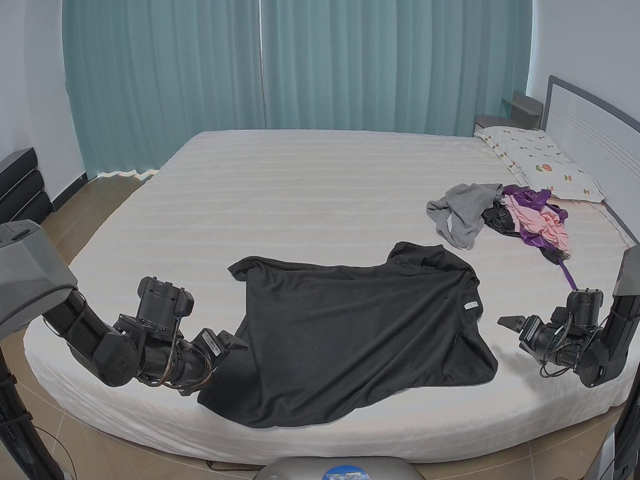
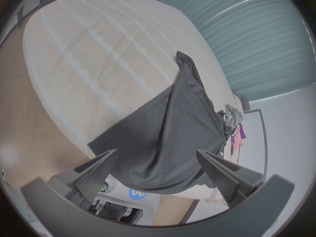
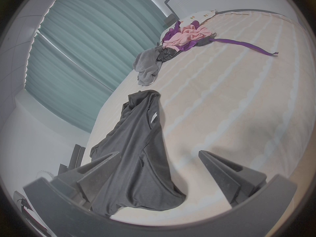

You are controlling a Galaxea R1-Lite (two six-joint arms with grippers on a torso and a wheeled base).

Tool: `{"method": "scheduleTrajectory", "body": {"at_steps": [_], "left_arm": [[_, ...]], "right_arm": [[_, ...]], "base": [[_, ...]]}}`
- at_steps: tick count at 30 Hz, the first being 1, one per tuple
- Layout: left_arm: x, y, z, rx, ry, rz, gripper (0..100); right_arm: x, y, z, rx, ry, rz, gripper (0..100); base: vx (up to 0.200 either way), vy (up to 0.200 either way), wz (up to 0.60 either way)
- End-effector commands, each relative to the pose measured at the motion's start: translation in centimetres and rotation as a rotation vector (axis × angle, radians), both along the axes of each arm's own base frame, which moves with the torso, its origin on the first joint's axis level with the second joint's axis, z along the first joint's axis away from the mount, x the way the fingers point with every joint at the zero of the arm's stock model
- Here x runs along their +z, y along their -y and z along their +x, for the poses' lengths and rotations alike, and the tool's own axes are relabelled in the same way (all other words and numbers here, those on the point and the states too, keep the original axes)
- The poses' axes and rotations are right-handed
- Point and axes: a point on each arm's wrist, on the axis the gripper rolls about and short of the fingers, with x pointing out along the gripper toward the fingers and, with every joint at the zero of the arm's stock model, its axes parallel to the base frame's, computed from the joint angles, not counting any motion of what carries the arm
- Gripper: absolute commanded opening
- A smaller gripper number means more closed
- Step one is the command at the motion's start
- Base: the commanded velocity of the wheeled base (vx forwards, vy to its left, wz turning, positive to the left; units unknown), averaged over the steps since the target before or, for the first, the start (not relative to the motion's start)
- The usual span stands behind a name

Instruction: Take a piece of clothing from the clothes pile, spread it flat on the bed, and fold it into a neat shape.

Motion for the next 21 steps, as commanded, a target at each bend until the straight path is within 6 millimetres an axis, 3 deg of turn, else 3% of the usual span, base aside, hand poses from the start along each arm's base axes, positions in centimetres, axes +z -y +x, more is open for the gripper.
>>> {"method": "scheduleTrajectory", "body": {"at_steps": [1, 5, 15, 21], "left_arm": [[0.1, -0.1, -0.2, 0.001, 0.004, 0.007, 100], [-0.2, -0.7, -0.6, 0.014, -0.006, 0.033, 100], [-2.8, -5.1, -3.6, -0.011, -0.041, 0.163, 100], [-5.6, -5.3, -3.1, -0.015, -0.064, 0.190, 100]], "right_arm": [[-0.1, -0.1, 0.0, 0.004, -0.005, 0.000, 100], [-0.2, -0.1, -0.1, 0.004, -0.008, 0.001, 100], [-0.1, -1.0, -0.5, 0.034, -0.014, 0.001, 100], [0.0, -1.1, -0.7, 0.037, -0.016, 0.001, 100]], "base": [[0.000, 0.000, 0.00], [0.000, 0.000, 0.00], [0.000, 0.000, 0.00], [0.000, 0.000, 0.00]]}}
